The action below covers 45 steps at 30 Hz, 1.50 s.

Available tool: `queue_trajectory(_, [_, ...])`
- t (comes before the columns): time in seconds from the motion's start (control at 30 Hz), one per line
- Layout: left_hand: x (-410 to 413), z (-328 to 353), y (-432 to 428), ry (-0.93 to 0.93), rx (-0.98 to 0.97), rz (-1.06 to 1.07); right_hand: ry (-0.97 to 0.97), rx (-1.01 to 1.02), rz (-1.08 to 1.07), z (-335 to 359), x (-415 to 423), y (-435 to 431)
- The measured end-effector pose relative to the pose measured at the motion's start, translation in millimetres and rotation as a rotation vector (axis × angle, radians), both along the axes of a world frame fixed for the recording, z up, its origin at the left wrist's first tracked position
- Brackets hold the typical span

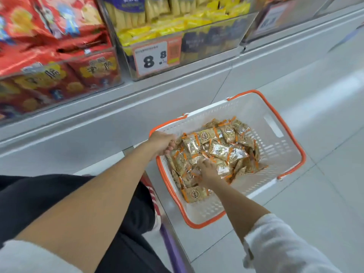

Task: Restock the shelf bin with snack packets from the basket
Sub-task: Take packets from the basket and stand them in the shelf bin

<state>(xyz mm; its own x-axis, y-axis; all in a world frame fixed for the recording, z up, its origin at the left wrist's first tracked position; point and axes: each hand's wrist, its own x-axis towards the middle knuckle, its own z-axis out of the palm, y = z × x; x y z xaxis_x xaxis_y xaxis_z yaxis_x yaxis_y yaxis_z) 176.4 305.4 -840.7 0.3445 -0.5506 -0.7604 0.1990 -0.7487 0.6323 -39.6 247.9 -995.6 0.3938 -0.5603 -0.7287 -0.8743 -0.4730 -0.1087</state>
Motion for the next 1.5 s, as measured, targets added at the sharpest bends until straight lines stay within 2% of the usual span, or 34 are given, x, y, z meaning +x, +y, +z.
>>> queue_trajectory(0.07, [-1, -1, -1, 0.001, 0.001, 0.007, 0.008, -0.071, 0.038, -13, -7, 4])
queue_trajectory(0.13, [-4, -1, 0, -0.013, 0.016, -0.019, -0.085, -0.100, -0.013, -7, -11, 5])
queue_trajectory(0.23, [-9, 2, 4, -0.026, 0.021, -0.047, -0.304, -0.095, -0.247, 27, -12, 1])
queue_trajectory(0.3, [-12, 6, 5, -0.044, 0.022, -0.057, -0.458, -0.077, -0.482, 51, -9, -5])
queue_trajectory(0.37, [-14, 11, 5, -0.041, 0.016, -0.078, -0.639, 0.074, -0.784, 82, -2, -11])
queue_trajectory(0.43, [-17, 19, 4, 0.027, -0.015, -0.138, -0.827, 0.331, -0.973, 116, 5, -16])
queue_trajectory(0.53, [-25, 41, 1, 0.129, -0.115, -0.207, -1.072, 0.716, -1.032, 176, 19, -20])
queue_trajectory(0.63, [-21, 66, -5, 0.085, -0.264, -0.010, -1.269, 0.918, -1.063, 226, 32, -29])
queue_trajectory(0.7, [-10, 89, -5, 0.038, -0.327, 0.066, -1.262, 0.892, -1.020, 252, 44, -34])
queue_trajectory(0.8, [10, 132, 2, -0.011, -0.409, 0.020, -1.233, 0.627, -0.802, 289, 64, -37])
queue_trajectory(0.93, [42, 188, 13, -0.149, -0.527, -0.044, -1.262, 0.406, -0.592, 342, 93, -41])
queue_trajectory(1.07, [68, 248, 31, -0.101, -0.560, -0.044, -1.272, 0.254, -0.439, 399, 124, -38])
queue_trajectory(1.17, [85, 288, 45, -0.083, -0.617, -0.081, -1.312, 0.231, -0.334, 445, 150, -28])
queue_trajectory(1.3, [115, 335, 64, -0.220, -0.779, 0.074, -1.397, 0.317, -0.195, 496, 194, -11])
queue_trajectory(1.5, [166, 396, 104, -0.508, -0.819, 0.085, -1.452, 0.194, -0.126, 558, 251, 17])
